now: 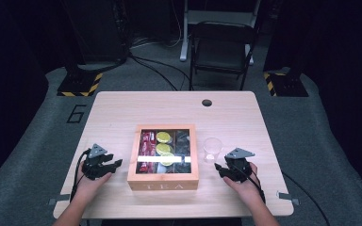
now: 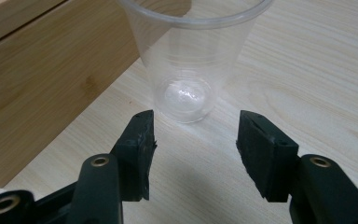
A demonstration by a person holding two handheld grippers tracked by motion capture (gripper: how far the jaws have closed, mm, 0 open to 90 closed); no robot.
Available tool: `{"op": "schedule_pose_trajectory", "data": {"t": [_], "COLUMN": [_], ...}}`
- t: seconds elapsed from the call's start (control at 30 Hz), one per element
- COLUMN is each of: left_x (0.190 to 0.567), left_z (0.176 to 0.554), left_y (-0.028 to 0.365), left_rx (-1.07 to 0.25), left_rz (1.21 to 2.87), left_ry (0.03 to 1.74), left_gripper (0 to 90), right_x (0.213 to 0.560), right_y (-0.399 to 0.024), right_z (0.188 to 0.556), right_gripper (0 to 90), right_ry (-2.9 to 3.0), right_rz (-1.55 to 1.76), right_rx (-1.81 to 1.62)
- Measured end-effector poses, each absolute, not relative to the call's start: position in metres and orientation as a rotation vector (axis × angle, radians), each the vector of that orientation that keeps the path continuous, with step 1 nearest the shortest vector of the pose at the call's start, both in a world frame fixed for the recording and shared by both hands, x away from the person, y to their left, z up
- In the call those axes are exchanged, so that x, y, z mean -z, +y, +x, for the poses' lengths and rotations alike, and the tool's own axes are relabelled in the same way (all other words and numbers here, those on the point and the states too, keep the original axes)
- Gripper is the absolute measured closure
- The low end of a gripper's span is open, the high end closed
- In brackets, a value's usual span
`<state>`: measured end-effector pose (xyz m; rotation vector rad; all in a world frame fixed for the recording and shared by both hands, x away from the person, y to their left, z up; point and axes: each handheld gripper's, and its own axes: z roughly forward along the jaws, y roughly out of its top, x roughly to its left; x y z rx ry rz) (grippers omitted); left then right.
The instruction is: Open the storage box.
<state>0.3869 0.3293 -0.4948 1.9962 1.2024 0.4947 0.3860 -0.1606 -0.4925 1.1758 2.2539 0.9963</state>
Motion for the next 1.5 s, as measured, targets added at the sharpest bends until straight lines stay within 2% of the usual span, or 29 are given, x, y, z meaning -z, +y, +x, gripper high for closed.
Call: {"op": "schedule_pose_trajectory", "data": {"t": [0.2,0.3,1.23,1.5], "left_x": [0.488,0.485,0.463,0.454], "left_z": [0.383,0.382,0.372,0.369], "left_y": [0.329,0.328,0.333,0.333], "left_rx": [-0.466,-0.466,-0.444,-0.446], "left_rz": [1.996,1.995,1.987,1.957], "left_ry": [1.197,1.183,1.143,1.127], "left_gripper": [50.3,50.3,50.8,50.8], "right_x": [0.487,0.482,0.465,0.454], "right_y": [-0.16,-0.16,-0.159,-0.154], "right_z": [0.382,0.381,0.372,0.368], "right_gripper": [48.1,51.7,51.3,53.7], "right_ry": [2.259,2.277,2.258,2.269], "right_rz": [1.179,1.184,1.111,1.092], "right_rx": [-1.01,-1.041,-1.049,-1.084]}}
